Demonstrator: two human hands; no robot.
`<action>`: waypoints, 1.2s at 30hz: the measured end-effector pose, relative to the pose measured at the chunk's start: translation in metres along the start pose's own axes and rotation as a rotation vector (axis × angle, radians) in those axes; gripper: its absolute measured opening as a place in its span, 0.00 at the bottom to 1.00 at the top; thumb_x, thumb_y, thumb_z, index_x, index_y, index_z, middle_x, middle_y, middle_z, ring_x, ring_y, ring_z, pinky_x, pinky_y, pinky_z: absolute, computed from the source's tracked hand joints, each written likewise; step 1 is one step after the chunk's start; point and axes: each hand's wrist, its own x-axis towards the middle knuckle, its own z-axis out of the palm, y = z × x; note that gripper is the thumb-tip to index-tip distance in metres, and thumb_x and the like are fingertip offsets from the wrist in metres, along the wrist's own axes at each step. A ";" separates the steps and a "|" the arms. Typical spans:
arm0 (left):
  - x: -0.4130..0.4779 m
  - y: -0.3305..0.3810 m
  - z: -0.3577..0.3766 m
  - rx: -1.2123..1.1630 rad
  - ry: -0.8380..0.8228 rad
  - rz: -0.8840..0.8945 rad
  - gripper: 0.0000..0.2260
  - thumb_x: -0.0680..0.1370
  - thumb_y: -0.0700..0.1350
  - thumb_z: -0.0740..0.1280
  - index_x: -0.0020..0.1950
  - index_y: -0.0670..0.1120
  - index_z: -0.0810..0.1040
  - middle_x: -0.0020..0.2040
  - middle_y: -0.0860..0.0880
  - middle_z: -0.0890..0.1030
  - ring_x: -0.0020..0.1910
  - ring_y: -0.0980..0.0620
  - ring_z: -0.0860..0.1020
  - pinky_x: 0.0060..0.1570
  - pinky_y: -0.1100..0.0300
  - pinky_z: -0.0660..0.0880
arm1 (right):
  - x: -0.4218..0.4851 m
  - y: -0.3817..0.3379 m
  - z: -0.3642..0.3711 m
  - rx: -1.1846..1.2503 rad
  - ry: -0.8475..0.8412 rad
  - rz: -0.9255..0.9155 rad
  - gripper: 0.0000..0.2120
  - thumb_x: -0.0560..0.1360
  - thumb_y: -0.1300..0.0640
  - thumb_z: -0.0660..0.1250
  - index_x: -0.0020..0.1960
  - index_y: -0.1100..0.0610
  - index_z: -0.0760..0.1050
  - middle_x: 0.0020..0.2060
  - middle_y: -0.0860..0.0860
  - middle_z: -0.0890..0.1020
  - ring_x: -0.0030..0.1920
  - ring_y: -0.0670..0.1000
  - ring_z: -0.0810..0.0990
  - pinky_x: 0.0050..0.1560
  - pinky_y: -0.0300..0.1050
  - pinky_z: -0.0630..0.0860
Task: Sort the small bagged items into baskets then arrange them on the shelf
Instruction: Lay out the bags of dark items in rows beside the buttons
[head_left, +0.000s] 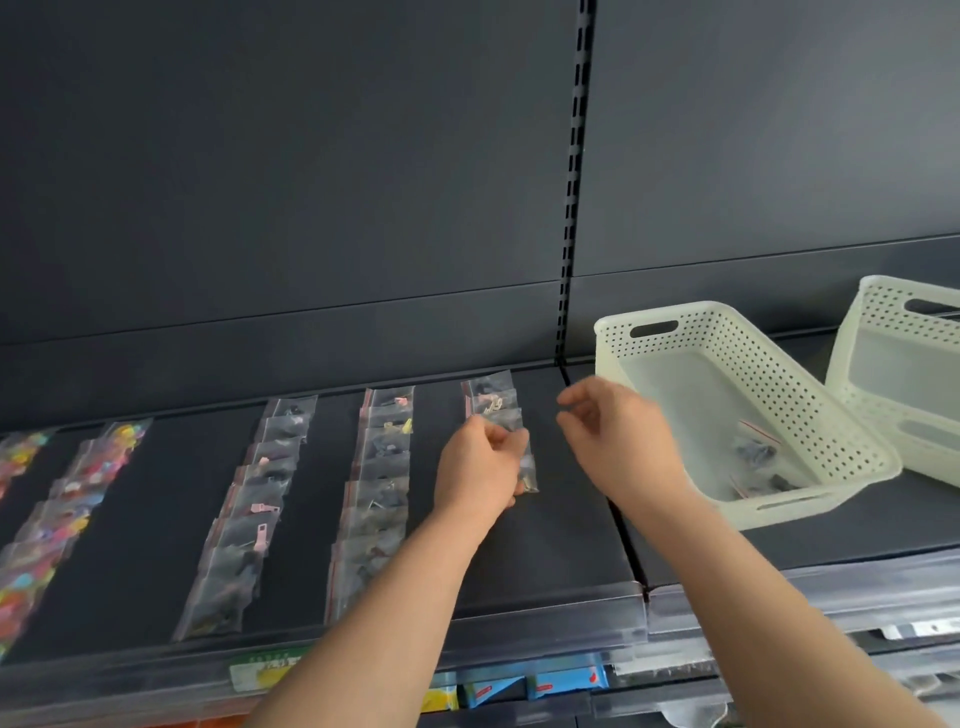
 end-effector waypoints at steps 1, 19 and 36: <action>0.000 0.009 0.006 -0.032 -0.028 0.021 0.09 0.79 0.50 0.67 0.45 0.46 0.73 0.36 0.49 0.79 0.26 0.53 0.77 0.31 0.54 0.79 | 0.005 0.003 -0.012 -0.064 0.041 -0.028 0.06 0.75 0.55 0.66 0.51 0.48 0.77 0.42 0.42 0.78 0.40 0.45 0.75 0.40 0.40 0.68; -0.010 0.069 0.093 0.145 -0.149 0.137 0.10 0.76 0.54 0.69 0.46 0.49 0.74 0.42 0.52 0.80 0.37 0.52 0.80 0.45 0.51 0.79 | 0.038 0.122 -0.102 -0.621 -0.397 0.307 0.19 0.75 0.67 0.59 0.65 0.57 0.71 0.56 0.54 0.78 0.54 0.55 0.78 0.53 0.47 0.75; -0.017 0.072 0.048 -0.176 -0.238 0.243 0.16 0.75 0.48 0.74 0.60 0.53 0.75 0.55 0.57 0.80 0.53 0.60 0.79 0.53 0.62 0.75 | 0.046 0.035 -0.100 0.196 -0.250 -0.097 0.19 0.71 0.61 0.71 0.60 0.49 0.73 0.36 0.43 0.84 0.42 0.43 0.82 0.46 0.42 0.78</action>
